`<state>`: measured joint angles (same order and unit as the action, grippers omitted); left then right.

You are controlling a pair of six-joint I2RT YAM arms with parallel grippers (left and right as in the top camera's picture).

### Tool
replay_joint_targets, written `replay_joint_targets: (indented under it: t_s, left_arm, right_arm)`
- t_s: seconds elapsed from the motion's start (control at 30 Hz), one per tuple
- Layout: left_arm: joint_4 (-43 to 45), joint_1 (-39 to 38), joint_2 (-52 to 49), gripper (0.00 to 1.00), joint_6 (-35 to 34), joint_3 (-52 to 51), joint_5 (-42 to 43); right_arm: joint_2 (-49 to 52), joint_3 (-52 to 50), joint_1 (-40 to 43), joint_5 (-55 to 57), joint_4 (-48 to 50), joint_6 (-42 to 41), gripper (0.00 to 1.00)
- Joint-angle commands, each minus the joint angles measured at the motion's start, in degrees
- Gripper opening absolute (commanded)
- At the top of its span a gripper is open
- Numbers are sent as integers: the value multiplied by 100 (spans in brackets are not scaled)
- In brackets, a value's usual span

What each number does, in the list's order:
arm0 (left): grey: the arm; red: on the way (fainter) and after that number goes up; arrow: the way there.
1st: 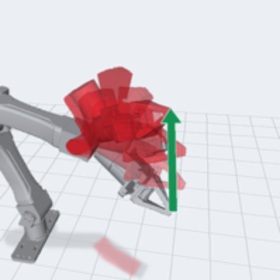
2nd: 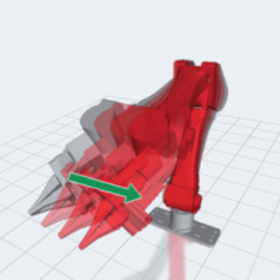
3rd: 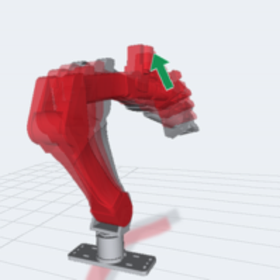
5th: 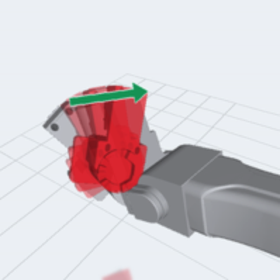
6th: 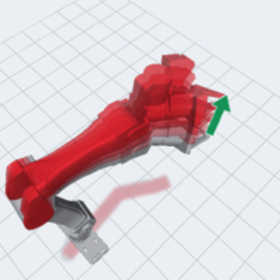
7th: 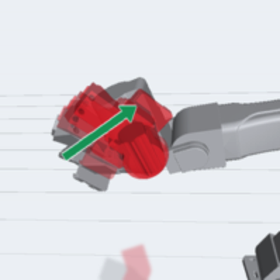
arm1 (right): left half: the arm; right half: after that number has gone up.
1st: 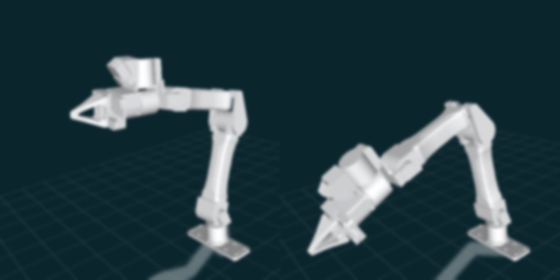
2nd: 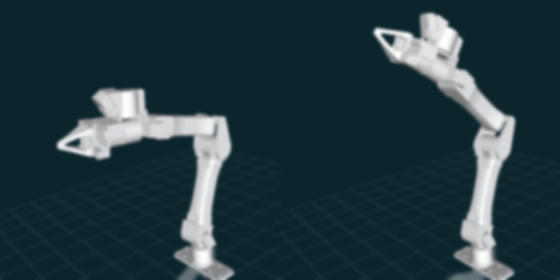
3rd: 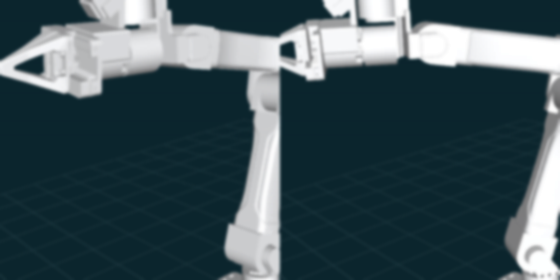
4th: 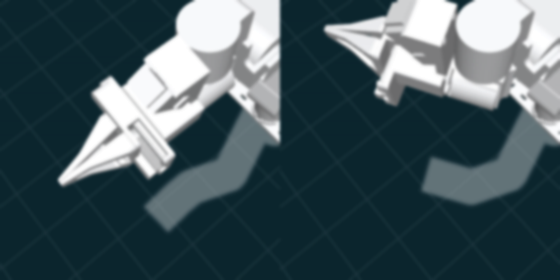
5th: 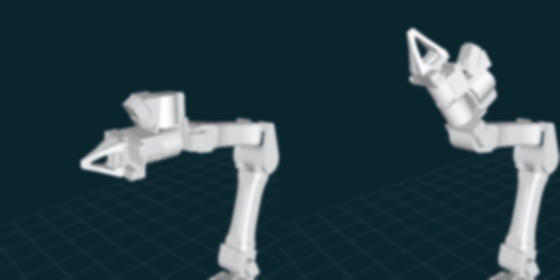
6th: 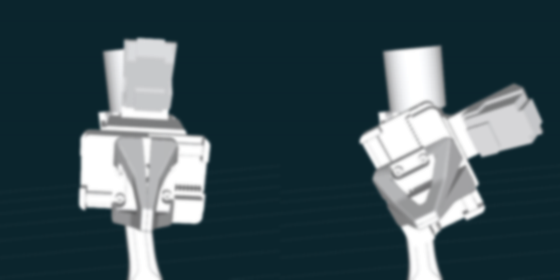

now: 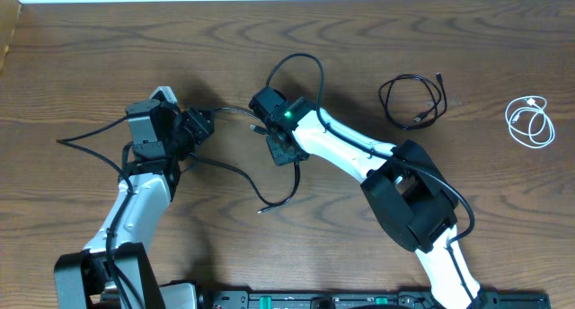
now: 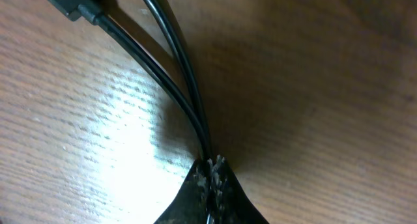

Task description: Untangle cables

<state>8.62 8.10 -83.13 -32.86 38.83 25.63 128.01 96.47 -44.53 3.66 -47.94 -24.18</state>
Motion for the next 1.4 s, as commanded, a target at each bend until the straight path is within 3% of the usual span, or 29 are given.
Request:
replay_joint_targets:
  t_s: [0.0, 0.07, 0.17, 0.23, 0.9, 1.17, 1.37]
  left_arm:
    - [7, 24, 2, 42, 90, 105, 74]
    - [7, 24, 2, 49, 92, 105, 72]
    - [7, 24, 2, 72, 92, 105, 72]
    - [7, 24, 2, 78, 92, 105, 72]
    - [4, 24, 2, 79, 92, 105, -125]
    - [4, 24, 2, 79, 92, 105, -125]
    - [4, 24, 2, 79, 92, 105, -125]
  right_arm:
    - [-114, 44, 17, 44, 96, 153, 1]
    - [-114, 44, 17, 26, 109, 153, 1]
    - [-114, 44, 15, 20, 68, 153, 1]
    - [-114, 44, 7, 22, 63, 153, 1]
    - [-111, 37, -177, 28, 481, 155, 2]
    - [-111, 11, -188, 28, 468, 155, 51]
    - [-111, -85, -197, 31, 472, 155, 73]
